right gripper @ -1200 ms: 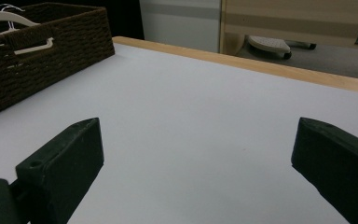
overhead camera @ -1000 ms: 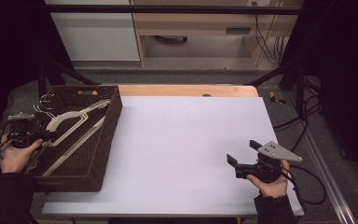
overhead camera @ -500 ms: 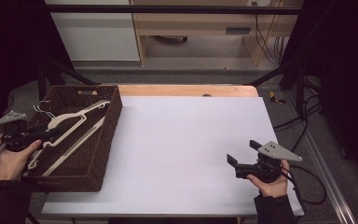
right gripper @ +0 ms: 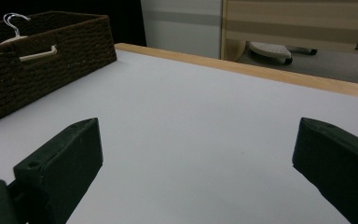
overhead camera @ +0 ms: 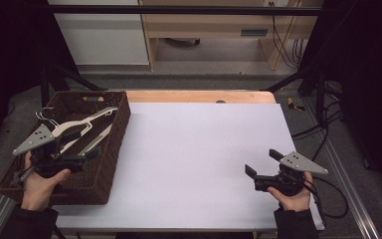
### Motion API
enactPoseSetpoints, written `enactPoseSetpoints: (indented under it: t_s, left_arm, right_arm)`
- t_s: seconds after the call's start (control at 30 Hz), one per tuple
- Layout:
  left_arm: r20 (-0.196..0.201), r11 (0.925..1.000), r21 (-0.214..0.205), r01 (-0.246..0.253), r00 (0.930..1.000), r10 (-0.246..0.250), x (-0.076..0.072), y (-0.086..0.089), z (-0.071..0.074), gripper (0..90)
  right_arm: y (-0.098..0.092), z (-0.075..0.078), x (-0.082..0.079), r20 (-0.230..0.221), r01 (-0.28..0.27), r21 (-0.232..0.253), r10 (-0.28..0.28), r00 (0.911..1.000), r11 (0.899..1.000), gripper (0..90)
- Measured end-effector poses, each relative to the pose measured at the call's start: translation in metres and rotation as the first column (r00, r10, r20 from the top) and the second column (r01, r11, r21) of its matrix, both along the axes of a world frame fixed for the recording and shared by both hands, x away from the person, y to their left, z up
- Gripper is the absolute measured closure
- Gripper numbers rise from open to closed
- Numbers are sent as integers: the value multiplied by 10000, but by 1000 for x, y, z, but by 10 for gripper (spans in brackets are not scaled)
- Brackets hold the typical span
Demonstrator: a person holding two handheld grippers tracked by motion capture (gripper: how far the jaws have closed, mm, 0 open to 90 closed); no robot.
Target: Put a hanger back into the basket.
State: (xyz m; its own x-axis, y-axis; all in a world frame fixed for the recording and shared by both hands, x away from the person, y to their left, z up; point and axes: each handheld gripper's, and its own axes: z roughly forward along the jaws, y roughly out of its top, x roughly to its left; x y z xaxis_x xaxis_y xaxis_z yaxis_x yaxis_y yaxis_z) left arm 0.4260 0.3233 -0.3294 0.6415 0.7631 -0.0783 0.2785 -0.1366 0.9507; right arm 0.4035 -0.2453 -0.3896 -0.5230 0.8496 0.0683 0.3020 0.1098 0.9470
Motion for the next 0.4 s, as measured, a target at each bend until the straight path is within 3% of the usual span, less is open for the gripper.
enactPoseSetpoints:
  t_s: [0.2, 0.4]
  left_arm:
    - [-5, 9997, -216, 149, 9999, -149, -4, -23, -14, 43]
    - [-212, 9993, -228, 309, 9993, -314, -3, -31, -29, 47]
  right_arm:
    - [-2, 0, -1, 57, 13, 50, -13, 10000, 10000, 19]
    - [-3, 0, -2, 32, 10, 43, -10, 10000, 10000, 19]
